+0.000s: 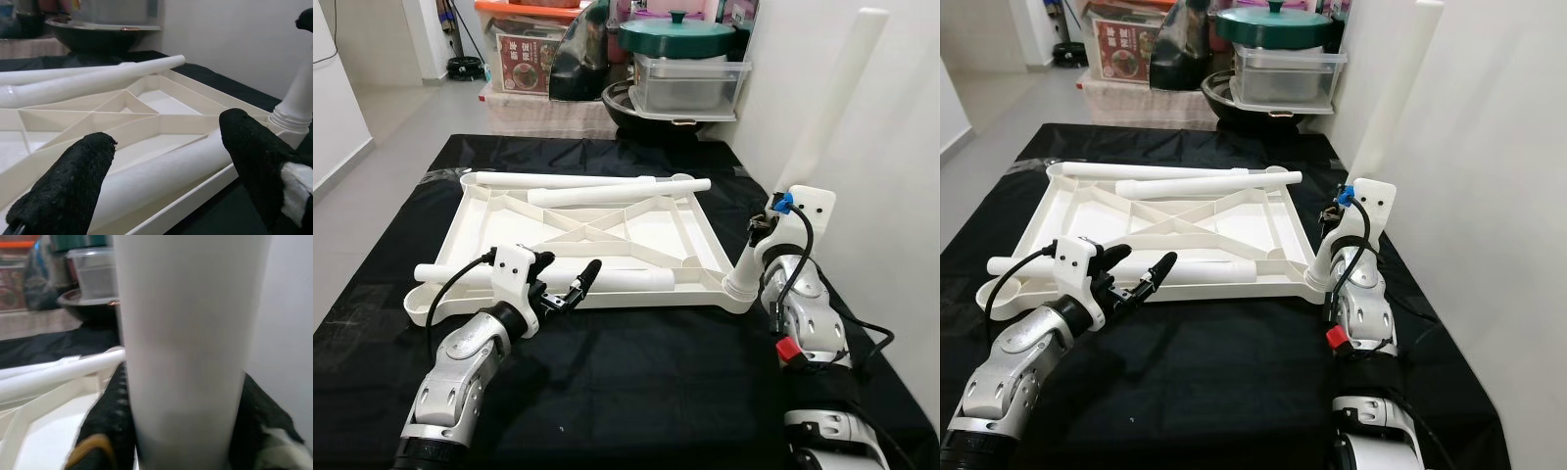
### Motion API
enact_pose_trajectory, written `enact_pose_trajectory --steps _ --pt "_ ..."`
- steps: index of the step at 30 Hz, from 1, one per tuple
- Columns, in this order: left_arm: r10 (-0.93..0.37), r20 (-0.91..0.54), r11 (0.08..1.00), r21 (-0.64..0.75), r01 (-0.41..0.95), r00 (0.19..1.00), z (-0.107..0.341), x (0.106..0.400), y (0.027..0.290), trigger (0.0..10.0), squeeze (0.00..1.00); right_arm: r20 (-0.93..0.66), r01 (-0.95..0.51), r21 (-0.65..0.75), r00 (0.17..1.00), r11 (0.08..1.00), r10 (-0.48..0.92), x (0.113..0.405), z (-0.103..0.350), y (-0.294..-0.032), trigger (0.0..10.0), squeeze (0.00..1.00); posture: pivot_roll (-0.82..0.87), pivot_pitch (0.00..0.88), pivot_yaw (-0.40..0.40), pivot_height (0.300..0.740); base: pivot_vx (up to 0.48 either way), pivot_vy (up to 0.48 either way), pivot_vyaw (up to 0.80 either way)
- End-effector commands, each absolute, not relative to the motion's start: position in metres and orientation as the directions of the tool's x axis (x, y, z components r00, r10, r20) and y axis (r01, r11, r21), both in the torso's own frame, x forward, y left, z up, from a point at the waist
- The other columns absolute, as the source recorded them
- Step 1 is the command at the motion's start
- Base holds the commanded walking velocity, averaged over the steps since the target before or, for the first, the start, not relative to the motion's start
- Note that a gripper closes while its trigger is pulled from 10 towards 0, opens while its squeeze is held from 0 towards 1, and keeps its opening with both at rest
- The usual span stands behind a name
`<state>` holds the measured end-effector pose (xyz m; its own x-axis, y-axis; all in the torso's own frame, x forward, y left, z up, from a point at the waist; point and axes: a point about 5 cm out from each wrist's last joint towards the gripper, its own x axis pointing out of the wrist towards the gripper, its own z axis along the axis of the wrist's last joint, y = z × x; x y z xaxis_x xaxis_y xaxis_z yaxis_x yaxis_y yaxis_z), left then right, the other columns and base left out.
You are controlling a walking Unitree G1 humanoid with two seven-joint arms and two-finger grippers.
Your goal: Building children table
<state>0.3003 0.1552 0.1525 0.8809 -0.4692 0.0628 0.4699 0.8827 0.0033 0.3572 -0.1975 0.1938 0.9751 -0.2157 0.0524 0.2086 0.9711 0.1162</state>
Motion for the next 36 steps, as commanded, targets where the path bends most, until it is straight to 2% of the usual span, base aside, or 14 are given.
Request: enact_pose_trajectory --steps 1,4,5,10,12,16,18,23,24,25,26,33,35,36 --pt "-0.468 0.051 0.884 0.012 0.468 0.882 0.149 0.301 0.155 10.0 0.0 0.042 0.139 0.13 0.988 0.982 -0.146 0.363 0.193 -0.195 10.0 1.0 0.01 0.0 -0.1 0.74 0.0 0.0 0.0" --pt "-0.468 0.053 0.884 0.011 0.468 0.882 0.149 0.302 0.155 10.0 0.0 0.055 0.127 0.134 0.989 0.983 -0.135 0.366 0.199 -0.199 10.0 1.0 0.01 0.0 -0.1 0.74 0.0 0.0 0.0" --pt "-0.47 0.055 0.883 0.01 0.47 0.881 0.15 0.302 0.154 10.0 0.0 0.091 0.063 0.109 0.993 0.992 -0.073 0.374 0.215 -0.206 10.0 0.0 0.01 0.0 -0.1 0.74 0.0 0.0 0.0" --pt "-0.47 0.056 0.883 0.01 0.47 0.881 0.15 0.303 0.154 10.0 0.0 0.151 -0.123 0.086 0.982 0.989 0.109 0.378 0.241 -0.209 10.0 0.0 0.0 0.0 -0.095 0.74 0.0 0.0 0.0" --pt "-0.473 0.055 0.881 0.011 0.473 0.879 0.15 0.303 0.153 10.0 0.0 0.142 -0.284 -0.01 0.949 0.959 0.283 0.378 0.246 -0.215 10.0 0.0 0.0 0.0 -0.095 0.74 0.0 0.0 0.0" --pt "-0.474 0.055 0.88 0.013 0.474 0.879 0.15 0.303 0.153 10.0 0.0 0.125 -0.334 -0.036 0.934 0.942 0.336 0.378 0.245 -0.218 10.0 0.0 0.0 0.0 -0.095 0.74 0.0 0.0 0.0" --pt "-0.473 0.058 0.881 0.014 0.473 0.879 0.15 0.304 0.153 10.0 0.0 0.051 -0.447 -0.068 0.891 0.892 0.451 0.376 0.239 -0.221 10.0 0.0 0.01 0.0 -0.102 0.74 0.0 0.0 0.0" --pt "-0.47 0.057 0.882 0.013 0.47 0.881 0.149 0.303 0.153 10.0 0.0 -0.032 -0.475 -0.079 0.88 0.876 0.474 0.377 0.222 -0.232 10.0 0.0 0.02 0.0 -0.107 0.74 0.0 0.0 0.0" --pt "-0.469 0.056 0.883 0.013 0.469 0.881 0.149 0.302 0.153 10.0 0.0 -0.03 -0.462 -0.078 0.887 0.884 0.461 0.377 0.22 -0.233 4.0 0.0 0.02 0.0 -0.109 0.74 0.0 0.0 0.0" --pt "-0.469 0.056 0.883 0.013 0.469 0.881 0.149 0.302 0.153 10.0 0.0 -0.03 -0.462 -0.078 0.887 0.884 0.461 0.377 0.22 -0.233 4.0 0.0 0.02 0.0 -0.109 0.74 0.0 0.0 0.0" --pt "-0.467 0.056 0.884 0.013 0.468 0.882 0.149 0.302 0.153 10.0 0.0 -0.006 -0.423 -0.063 0.906 0.904 0.424 0.379 0.221 -0.235 0.0 0.0 0.02 0.0 -0.108 0.74 0.0 0.0 0.0" --pt "-0.46 0.051 0.888 0.021 0.46 0.886 0.149 0.301 0.156 10.0 0.0 0.098 -0.196 0.02 0.976 0.98 0.193 0.387 0.223 -0.234 0.0 0.0 0.02 0.0 -0.103 0.74 0.0 0.0 0.0" --pt "-0.463 0.052 0.886 0.023 0.462 0.885 0.15 0.301 0.156 10.0 0.0 0.076 0.047 0.119 0.996 0.992 -0.056 0.387 0.214 -0.235 0.0 0.0 0.03 0.0 -0.105 0.74 0.0 0.0 0.0" --pt "-0.463 0.052 0.886 0.023 0.462 0.885 0.15 0.301 0.156 10.0 0.0 0.076 0.047 0.119 0.996 0.992 -0.056 0.387 0.214 -0.235 0.0 0.0 0.03 0.0 -0.105 0.74 0.0 0.0 0.0"
